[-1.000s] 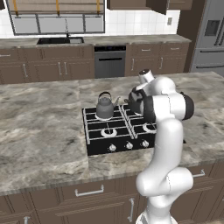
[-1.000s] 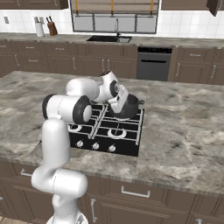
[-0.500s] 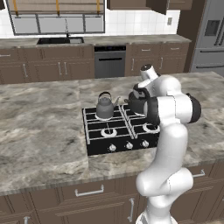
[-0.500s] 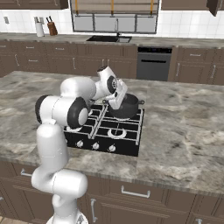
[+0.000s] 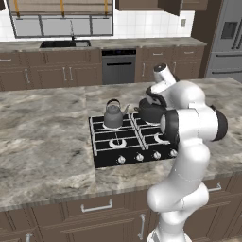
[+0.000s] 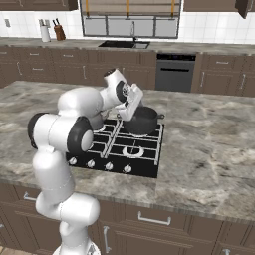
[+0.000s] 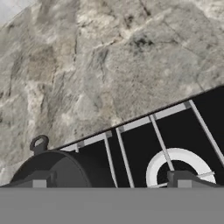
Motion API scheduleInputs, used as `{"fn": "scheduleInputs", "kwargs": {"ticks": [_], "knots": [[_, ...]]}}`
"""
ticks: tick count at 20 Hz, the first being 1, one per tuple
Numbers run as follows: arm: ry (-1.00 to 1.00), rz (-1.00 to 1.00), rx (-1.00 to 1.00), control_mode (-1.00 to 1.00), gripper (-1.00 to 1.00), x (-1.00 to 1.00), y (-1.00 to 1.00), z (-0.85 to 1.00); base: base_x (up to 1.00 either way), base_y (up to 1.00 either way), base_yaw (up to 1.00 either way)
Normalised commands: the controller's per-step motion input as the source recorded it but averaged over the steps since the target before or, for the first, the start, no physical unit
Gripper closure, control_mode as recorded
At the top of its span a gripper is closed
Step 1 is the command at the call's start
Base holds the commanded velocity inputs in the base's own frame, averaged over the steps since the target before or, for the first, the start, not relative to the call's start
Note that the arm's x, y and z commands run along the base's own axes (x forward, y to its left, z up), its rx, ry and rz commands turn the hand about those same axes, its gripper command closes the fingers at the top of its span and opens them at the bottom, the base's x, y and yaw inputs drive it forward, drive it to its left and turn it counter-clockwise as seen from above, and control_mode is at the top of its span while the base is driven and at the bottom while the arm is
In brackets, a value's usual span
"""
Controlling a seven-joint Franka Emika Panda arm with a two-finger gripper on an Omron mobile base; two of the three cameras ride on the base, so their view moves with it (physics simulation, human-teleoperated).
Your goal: Pick the kettle from the cabinet and place it on a stove burner. Then pick the pot from the counter and place it on another stove burner. Finally, turn both burners on.
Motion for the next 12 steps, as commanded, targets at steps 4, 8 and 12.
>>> {"fn": "scheduleInputs", "kwargs": {"ticks": [4,8,12], "knots": [[-0.11,-0.14,0.02,-1.00,-1.00,-0.32,0.03,0.43,0.00,0.00,0.00],[-0.17,-0.14,0.09,-1.00,-1.00,-0.35,0.00,0.31,0.00,0.00,0.00],[-0.20,-0.16,0.15,-1.00,-1.00,-0.37,0.02,0.22,0.00,0.00,0.00]]}}
